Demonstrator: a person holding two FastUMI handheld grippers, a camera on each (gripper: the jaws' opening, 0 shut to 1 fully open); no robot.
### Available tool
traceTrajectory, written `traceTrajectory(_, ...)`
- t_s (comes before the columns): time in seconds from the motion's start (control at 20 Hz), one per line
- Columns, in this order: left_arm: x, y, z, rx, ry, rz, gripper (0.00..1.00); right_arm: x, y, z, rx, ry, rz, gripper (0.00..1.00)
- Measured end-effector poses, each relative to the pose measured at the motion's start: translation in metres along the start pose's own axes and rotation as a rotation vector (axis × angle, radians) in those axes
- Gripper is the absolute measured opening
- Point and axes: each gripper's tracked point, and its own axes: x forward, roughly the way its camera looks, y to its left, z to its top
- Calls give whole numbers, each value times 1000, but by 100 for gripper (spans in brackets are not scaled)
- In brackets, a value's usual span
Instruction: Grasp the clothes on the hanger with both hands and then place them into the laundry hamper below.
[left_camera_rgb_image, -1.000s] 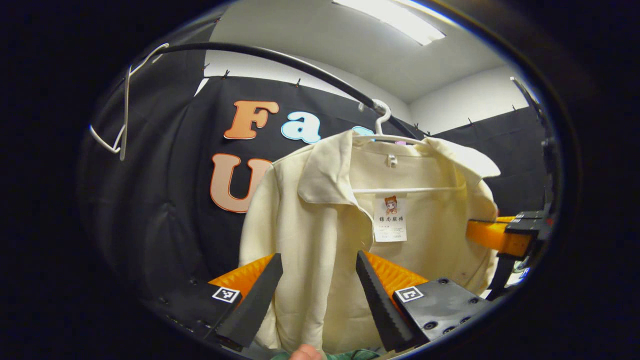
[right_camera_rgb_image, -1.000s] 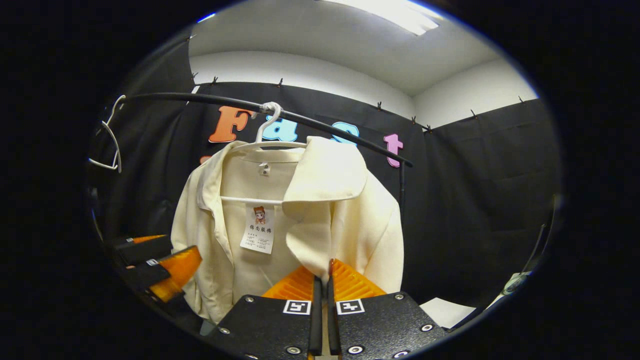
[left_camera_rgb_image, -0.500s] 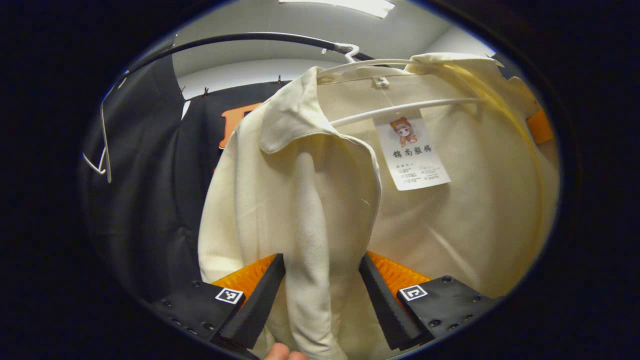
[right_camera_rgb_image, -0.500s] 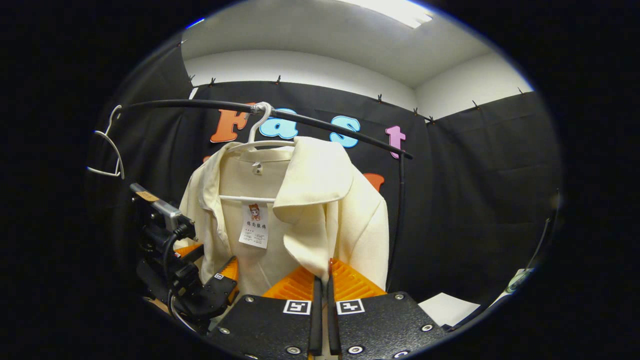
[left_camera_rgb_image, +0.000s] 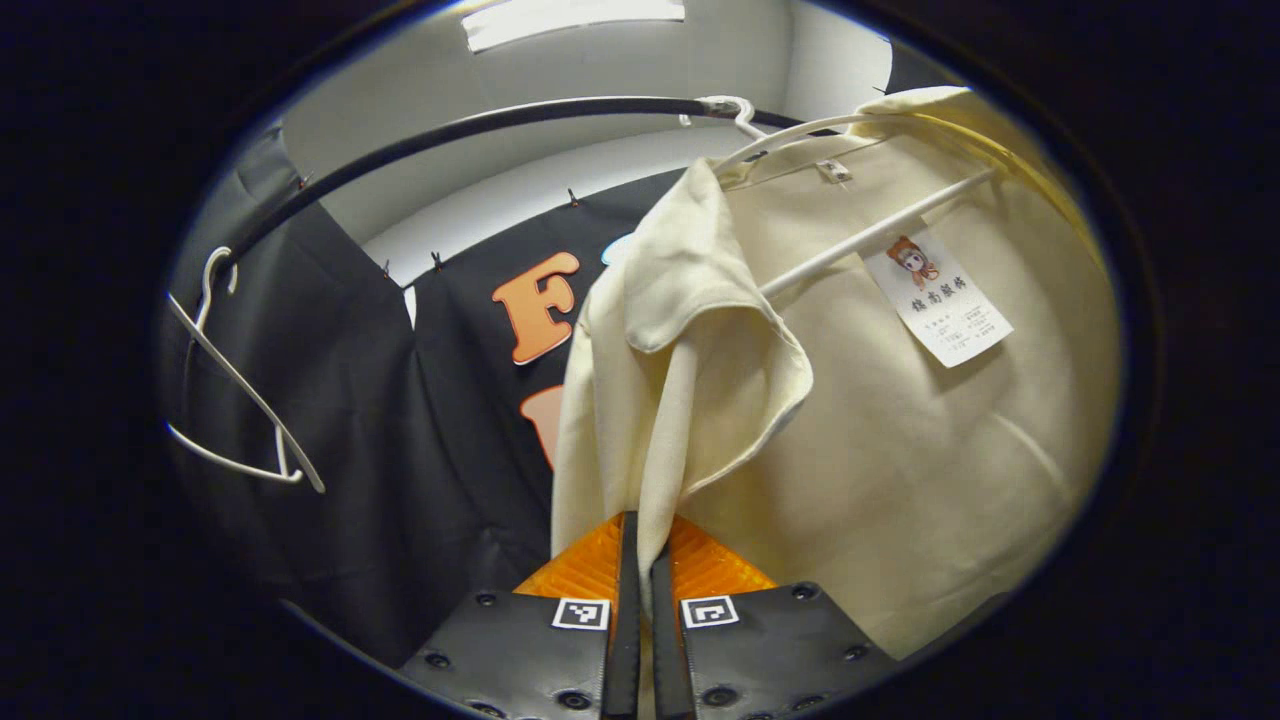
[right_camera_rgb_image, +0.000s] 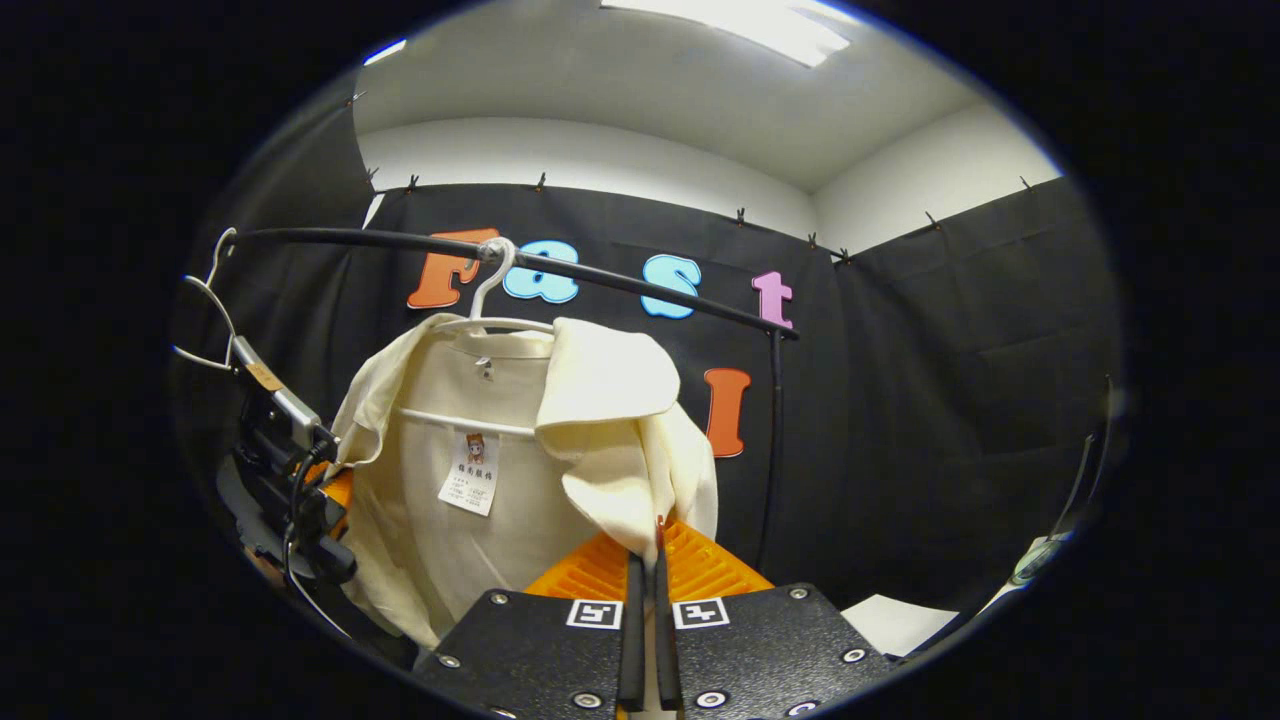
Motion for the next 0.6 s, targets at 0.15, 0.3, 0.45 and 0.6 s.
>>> traceTrajectory(0.15, 13, 52, 8, 51, 1, 133, 12, -4, -17, 15, 6, -34, -35, 4)
traceTrajectory(0.3, 41, 84, 20, 109, -16, 199, 12, -6, -31, 28, 14, -64, -55, 3)
traceTrajectory(0.45, 59, 98, 25, 135, -30, 214, 12, 0, -50, 46, -6, -95, -84, 1)
traceTrajectory(0.6, 76, 101, 29, 82, -26, 196, 12, 12, -70, 72, -23, -141, -115, 0)
